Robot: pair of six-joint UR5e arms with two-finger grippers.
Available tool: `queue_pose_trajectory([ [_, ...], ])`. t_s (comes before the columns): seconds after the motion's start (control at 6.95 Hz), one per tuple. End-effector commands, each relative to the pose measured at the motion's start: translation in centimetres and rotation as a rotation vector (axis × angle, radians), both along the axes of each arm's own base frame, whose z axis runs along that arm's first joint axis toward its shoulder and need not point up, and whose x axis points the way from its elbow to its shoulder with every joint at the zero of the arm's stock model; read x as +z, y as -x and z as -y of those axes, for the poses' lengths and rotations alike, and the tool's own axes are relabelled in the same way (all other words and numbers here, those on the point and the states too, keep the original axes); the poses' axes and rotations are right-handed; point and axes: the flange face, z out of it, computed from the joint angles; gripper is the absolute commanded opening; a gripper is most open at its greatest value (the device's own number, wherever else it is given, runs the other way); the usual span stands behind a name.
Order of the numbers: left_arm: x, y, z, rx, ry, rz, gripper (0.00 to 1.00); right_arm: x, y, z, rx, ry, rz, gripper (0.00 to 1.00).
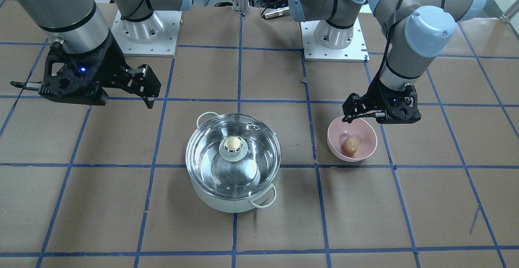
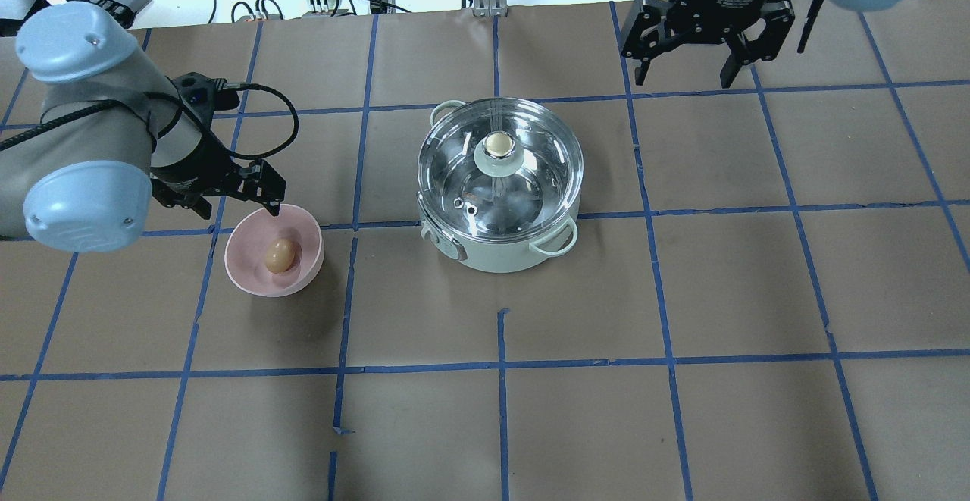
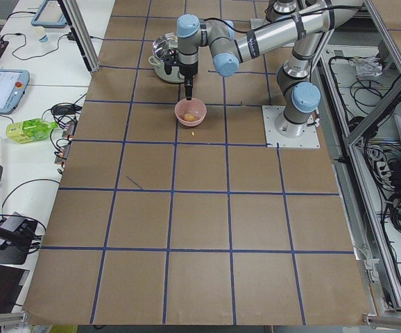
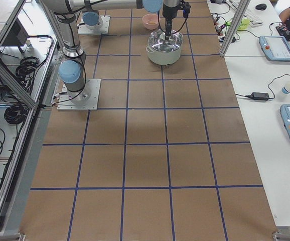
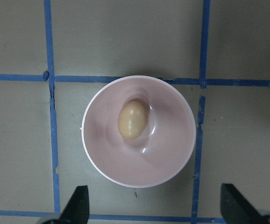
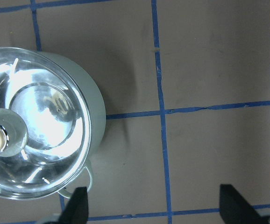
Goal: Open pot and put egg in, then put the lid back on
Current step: 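Move the left gripper over the pink bowl while the right reaches toward the lid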
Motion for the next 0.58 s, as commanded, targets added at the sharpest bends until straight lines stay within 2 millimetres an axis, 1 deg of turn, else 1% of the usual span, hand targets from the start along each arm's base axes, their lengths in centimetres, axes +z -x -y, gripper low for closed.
queue_pose_trajectory([
  [0.0,-2.2,-0.1,-0.1,-0.050,0.021,0.004,0.98,-3.8,-8.5,2.5,-0.068,0.059,0.019,1.00],
  [0.14,-3.7,-0.5,-0.6,-0.064,0.037,0.008,0.98,-5.5,-12.7,1.9,-0.063,0.061,0.017,1.00],
  [0.29,-5.9,-1.4,-1.2,-0.043,0.057,-0.031,0.98,-6.5,-14.6,1.6,-0.050,0.061,0.025,1.00],
  [0.43,-6.7,-1.5,-1.5,-0.098,0.055,-0.043,0.98,-7.4,-15.5,1.9,-0.056,0.069,0.033,1.00],
])
